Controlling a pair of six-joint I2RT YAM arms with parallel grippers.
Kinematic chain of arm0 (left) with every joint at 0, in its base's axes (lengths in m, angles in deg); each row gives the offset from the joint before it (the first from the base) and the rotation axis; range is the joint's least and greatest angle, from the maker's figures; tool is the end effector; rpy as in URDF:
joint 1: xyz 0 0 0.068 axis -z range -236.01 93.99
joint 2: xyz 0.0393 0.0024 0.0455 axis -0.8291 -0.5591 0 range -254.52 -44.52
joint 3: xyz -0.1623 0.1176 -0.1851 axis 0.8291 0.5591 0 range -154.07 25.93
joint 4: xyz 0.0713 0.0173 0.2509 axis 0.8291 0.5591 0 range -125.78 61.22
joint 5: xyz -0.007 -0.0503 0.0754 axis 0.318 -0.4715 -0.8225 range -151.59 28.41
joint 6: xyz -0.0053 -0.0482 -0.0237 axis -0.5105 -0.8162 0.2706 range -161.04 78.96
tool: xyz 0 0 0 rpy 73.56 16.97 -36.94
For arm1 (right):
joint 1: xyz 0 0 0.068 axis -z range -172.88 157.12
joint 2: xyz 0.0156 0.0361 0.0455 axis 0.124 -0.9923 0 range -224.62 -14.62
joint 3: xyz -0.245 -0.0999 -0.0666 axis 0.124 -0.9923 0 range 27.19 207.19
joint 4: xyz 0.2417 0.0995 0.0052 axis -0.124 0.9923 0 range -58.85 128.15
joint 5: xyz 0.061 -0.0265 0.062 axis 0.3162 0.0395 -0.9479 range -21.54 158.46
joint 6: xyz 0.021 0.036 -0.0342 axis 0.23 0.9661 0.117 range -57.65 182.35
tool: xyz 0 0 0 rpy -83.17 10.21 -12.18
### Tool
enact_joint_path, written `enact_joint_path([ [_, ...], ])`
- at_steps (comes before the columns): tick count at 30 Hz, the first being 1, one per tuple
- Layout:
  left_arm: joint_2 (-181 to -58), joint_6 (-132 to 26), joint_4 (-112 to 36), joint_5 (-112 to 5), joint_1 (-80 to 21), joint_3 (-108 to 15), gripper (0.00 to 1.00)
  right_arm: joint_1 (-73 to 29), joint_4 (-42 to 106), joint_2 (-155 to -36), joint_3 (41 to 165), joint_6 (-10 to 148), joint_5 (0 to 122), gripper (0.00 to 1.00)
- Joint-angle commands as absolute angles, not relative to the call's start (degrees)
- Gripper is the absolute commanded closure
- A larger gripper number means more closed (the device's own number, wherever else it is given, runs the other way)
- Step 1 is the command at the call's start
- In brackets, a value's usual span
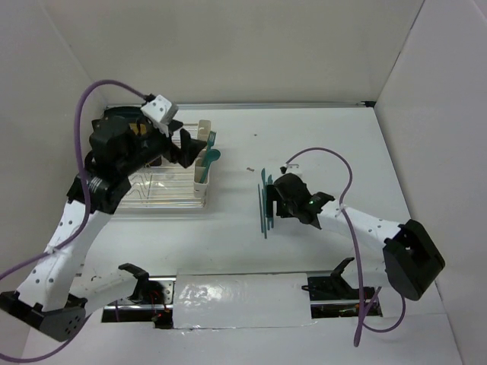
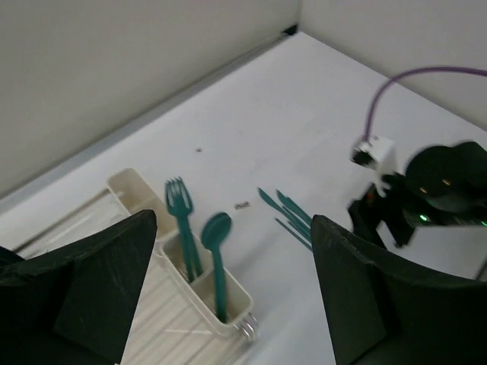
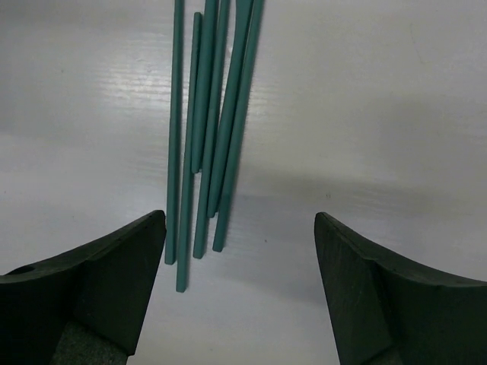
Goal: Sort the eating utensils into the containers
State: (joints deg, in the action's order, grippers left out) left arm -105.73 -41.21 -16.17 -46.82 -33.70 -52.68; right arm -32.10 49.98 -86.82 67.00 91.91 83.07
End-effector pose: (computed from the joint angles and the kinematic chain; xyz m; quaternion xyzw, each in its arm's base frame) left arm 0.1973 -0.0908 0.4711 0.2247 0.6843 -0.2248 0.6563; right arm 0.1964 0.1488 0.1998 -0.0368 0.9359 0.0870 0.3395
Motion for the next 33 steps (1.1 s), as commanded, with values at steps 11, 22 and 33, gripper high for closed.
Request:
enact_joint_path([
  [11, -90.74, -56.51, -18.48, -34.69, -33.77, -31.64, 0.03, -30.94, 38.97, -98.55, 70.34, 90.91, 87.71, 0.51],
  [22, -93.91, -56.07, -15.57, -34.78, -33.77, -30.33, 0.0, -30.85, 37.39, -102.51, 68.51, 91.79, 87.18, 0.6],
  [33, -96.62, -54.05, -11.98, -32.76, -33.77, -33.64, 0.0, -30.14, 39.06, -108.31, 68.5, 91.36, 89.29, 1.0],
])
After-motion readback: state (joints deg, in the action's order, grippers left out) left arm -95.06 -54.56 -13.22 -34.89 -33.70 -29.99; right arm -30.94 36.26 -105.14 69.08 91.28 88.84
